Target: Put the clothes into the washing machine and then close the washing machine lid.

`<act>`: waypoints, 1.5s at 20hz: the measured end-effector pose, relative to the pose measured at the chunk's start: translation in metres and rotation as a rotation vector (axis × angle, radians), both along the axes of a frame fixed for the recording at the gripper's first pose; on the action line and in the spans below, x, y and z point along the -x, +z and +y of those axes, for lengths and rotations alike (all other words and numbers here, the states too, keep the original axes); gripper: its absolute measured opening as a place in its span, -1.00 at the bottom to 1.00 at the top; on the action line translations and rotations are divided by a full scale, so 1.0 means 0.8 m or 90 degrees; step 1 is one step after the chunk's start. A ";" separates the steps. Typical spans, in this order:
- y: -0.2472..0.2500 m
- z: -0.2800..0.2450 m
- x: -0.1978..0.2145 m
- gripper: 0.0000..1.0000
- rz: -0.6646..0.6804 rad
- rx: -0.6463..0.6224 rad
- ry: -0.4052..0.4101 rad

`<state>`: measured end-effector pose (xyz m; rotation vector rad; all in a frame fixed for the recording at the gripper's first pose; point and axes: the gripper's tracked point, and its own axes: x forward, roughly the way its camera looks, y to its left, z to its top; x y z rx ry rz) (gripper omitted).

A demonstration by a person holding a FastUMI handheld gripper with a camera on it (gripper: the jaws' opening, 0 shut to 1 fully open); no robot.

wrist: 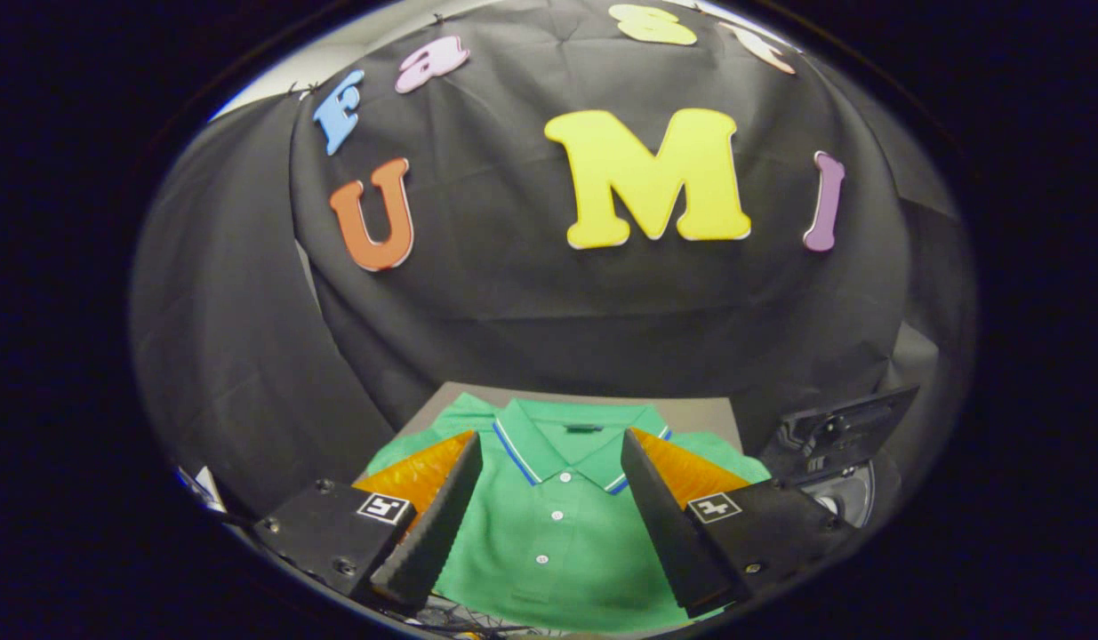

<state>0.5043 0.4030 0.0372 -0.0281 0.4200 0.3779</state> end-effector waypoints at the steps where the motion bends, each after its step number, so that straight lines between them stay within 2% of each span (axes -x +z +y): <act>1: -0.018 0.002 -0.006 0.97 0.016 0.015 -0.007; 6: -0.085 0.006 -0.012 0.97 0.113 0.070 -0.029; 9: -0.086 0.008 -0.021 0.96 0.078 0.109 -0.038; 11: -0.089 0.010 -0.019 0.95 0.089 0.093 -0.053; 18: -0.091 0.007 -0.017 0.93 0.096 0.092 -0.057; 20: -0.090 0.007 -0.016 0.91 0.102 0.099 -0.056; 24: -0.089 0.009 -0.015 0.72 0.140 0.113 -0.042; 25: -0.087 0.008 -0.016 0.57 0.149 0.116 -0.038; 26: -0.086 0.003 -0.019 0.53 0.147 0.118 -0.036; 27: -0.085 -0.002 -0.023 0.23 0.145 0.104 -0.047; 29: -0.089 0.000 -0.026 -0.39 0.140 0.107 -0.037; 30: -0.088 -0.001 -0.023 -0.49 0.137 0.099 -0.032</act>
